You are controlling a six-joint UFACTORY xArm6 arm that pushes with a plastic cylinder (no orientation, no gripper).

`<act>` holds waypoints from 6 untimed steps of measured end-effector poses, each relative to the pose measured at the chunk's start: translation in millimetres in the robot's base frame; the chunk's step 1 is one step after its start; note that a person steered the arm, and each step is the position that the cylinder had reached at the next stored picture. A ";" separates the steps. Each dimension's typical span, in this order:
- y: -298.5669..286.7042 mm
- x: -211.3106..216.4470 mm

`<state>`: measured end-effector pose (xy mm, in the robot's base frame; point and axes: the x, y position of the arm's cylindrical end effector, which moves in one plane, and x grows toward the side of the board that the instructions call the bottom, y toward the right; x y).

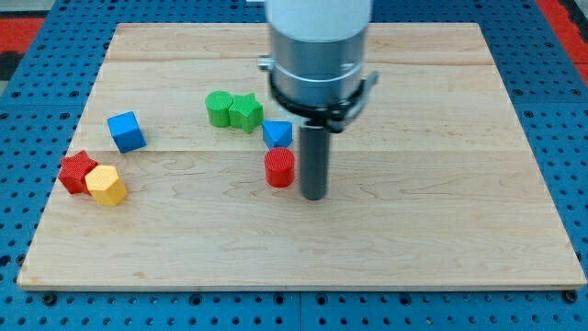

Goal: Push the red circle towards the blue cube

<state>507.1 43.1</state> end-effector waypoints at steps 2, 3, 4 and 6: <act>-13.7 -27.7; -86.9 -28.1; -151.2 -29.1; -17.4 -19.6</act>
